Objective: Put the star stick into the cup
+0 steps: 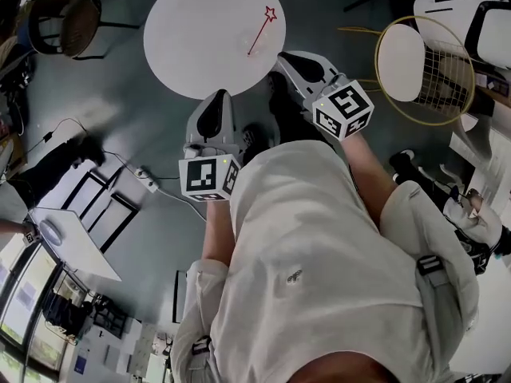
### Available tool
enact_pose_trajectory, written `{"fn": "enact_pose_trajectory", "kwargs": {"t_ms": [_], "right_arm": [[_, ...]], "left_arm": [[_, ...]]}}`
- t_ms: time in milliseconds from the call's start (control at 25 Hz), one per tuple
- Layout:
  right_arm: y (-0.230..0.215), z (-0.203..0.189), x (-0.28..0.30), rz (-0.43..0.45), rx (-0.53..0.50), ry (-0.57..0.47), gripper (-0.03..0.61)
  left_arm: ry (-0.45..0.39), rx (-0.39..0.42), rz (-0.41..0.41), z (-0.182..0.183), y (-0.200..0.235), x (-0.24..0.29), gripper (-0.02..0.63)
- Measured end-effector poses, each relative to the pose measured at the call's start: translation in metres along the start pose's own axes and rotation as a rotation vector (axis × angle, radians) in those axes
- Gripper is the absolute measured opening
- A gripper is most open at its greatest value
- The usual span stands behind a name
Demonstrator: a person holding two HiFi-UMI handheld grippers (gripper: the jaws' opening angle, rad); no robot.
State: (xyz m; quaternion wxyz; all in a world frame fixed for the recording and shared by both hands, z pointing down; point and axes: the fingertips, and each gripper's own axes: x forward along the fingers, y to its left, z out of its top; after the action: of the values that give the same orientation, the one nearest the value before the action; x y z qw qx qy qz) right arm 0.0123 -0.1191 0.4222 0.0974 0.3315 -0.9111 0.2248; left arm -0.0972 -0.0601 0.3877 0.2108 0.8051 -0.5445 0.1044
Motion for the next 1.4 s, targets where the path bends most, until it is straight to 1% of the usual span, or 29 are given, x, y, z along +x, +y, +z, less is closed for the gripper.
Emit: {"fn": "enact_pose_trajectory", "kwargs": {"t_ms": [280,440,520,680,840,960,1080,1160,1280,1400], "right_arm": [[0.067,-0.018,-0.039,-0.051,0.011,-0.057,0.008],[0.106,-0.032,-0.055,-0.066,-0.013,-0.053,0.008],[0.124,-0.039,-0.061,-0.074,-0.015,-0.053,0.008],[0.159,-0.059,-0.08,-0.099,0.012,-0.054,0.008],[0.193,-0.079,-0.096,-0.083,-0.004,-0.002,0.008],[0.207,-0.084,-0.11,-0.088,-0.013,-0.004,0.008],[0.212,-0.078,-0.129,-0.095,-0.002,-0.044,0.008],[0.213,-0.071,-0.142,-0.106,-0.024,-0.069,0.008],[0.209,-0.059,-0.16,-0.129,-0.056,-0.097,0.008],[0.208,-0.05,-0.179,-0.135,-0.057,-0.121,0.006]], "left_arm": [[-0.036,0.024,-0.062,-0.025,-0.002,-0.065,0.012],[-0.05,0.03,-0.086,-0.039,0.001,-0.102,0.012],[-0.048,0.031,-0.1,-0.048,0.003,-0.117,0.012],[-0.031,0.039,-0.133,-0.069,0.005,-0.149,0.012],[-0.002,0.049,-0.169,-0.088,0.001,-0.169,0.012],[-0.001,0.072,-0.196,-0.092,-0.008,-0.178,0.012],[-0.023,0.09,-0.218,-0.087,-0.021,-0.185,0.012],[-0.042,0.101,-0.226,-0.081,-0.029,-0.187,0.012],[-0.066,0.099,-0.226,-0.072,-0.042,-0.188,0.012],[-0.083,0.088,-0.229,-0.066,-0.056,-0.193,0.012]]}}
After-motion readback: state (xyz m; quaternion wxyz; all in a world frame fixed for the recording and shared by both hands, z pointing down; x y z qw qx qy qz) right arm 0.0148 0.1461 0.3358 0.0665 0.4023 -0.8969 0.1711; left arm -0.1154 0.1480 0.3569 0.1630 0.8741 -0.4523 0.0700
